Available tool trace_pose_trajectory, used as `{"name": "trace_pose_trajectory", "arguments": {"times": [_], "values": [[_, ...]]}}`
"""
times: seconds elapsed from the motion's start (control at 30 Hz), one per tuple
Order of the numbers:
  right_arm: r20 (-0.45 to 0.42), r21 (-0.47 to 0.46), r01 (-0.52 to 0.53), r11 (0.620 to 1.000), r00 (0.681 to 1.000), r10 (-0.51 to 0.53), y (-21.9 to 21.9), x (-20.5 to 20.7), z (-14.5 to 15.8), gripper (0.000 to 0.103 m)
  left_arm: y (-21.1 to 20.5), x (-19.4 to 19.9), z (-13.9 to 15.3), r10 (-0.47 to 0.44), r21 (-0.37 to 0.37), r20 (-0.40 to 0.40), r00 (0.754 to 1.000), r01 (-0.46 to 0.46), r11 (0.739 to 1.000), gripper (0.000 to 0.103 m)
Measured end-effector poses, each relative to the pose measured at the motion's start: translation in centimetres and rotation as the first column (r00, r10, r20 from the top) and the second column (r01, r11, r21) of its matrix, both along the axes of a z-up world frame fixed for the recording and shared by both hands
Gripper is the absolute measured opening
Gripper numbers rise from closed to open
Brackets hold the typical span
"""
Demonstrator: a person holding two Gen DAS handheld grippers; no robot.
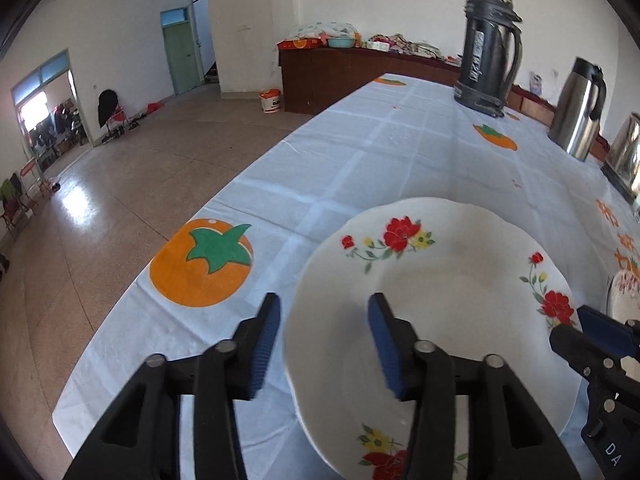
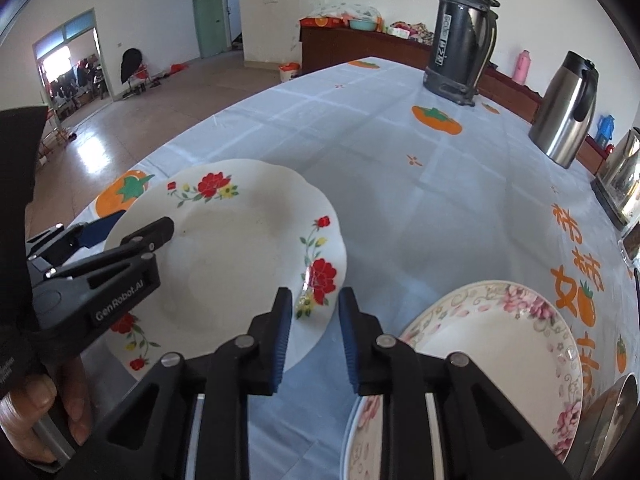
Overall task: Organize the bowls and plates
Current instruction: 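Move the left tool to the rim of the red-flower plate, then close the left tool on the red-flower plate rim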
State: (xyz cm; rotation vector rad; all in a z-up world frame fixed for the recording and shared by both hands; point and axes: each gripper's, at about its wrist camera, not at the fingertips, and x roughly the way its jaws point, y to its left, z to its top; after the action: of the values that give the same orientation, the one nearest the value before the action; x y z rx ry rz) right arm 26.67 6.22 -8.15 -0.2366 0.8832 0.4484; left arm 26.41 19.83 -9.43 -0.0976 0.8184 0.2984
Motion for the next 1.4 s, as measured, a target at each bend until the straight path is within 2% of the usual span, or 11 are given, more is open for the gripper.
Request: {"name": "trace_pose_trajectory", "arguments": {"times": [0.3, 0.77, 1.4], "values": [[0.045, 0.028, 0.033, 0.999, 0.998, -0.034, 0.3, -0.9, -0.3, 0.024, 0.7, -0.4, 0.0, 0.032, -0.023, 0.004, 0.999, -0.032, 0.999, 0.041], [0.136, -0.01, 0.029, 1.0, 0.99, -0.027, 1.0, -1.9, -0.9, 0.027, 0.5, -0.4, 0.0, 0.029, -0.017, 0.002, 1.0, -0.029, 0.999, 0.042], [0.158, 0.081, 0.02, 0.997, 0.987, -0.033, -0.2, -2.5, -0.4, 0.023, 0.4, -0.8, 0.3, 0.031, -0.003, 0.041, 0.999, -0.031, 1.0, 0.042]]}}
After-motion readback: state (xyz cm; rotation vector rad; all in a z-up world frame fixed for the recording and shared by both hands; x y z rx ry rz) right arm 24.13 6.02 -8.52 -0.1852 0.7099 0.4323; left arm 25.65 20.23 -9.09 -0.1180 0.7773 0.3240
